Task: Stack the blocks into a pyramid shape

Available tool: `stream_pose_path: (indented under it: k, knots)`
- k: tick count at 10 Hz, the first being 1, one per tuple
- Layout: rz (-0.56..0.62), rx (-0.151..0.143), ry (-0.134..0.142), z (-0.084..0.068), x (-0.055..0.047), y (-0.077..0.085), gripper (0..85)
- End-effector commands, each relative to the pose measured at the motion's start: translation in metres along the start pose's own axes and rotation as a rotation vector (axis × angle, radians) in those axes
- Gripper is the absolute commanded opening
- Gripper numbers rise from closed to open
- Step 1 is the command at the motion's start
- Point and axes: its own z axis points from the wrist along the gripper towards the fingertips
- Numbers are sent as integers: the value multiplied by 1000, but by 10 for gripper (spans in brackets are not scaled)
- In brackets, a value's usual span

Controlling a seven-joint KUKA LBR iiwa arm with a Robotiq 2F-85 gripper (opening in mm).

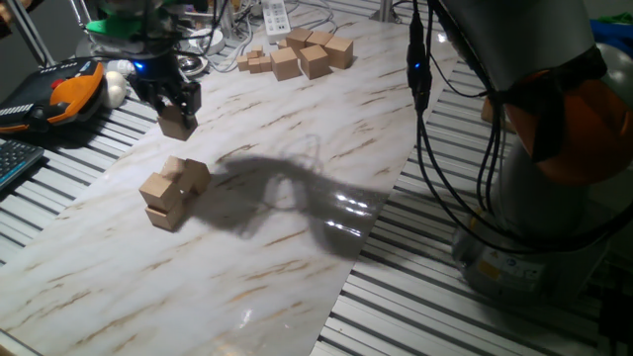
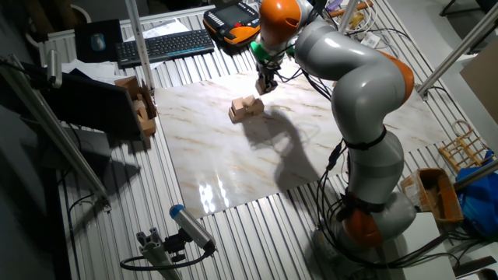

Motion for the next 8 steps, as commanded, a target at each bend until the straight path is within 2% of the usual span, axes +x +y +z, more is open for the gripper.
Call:
stream_pose_path:
  k: [1, 4, 8]
  knots:
    - [3, 1, -4, 1, 1, 1, 0]
    - [31, 14, -2, -4, 15, -3, 0]
    - [42, 18, 7, -9, 25, -4, 0]
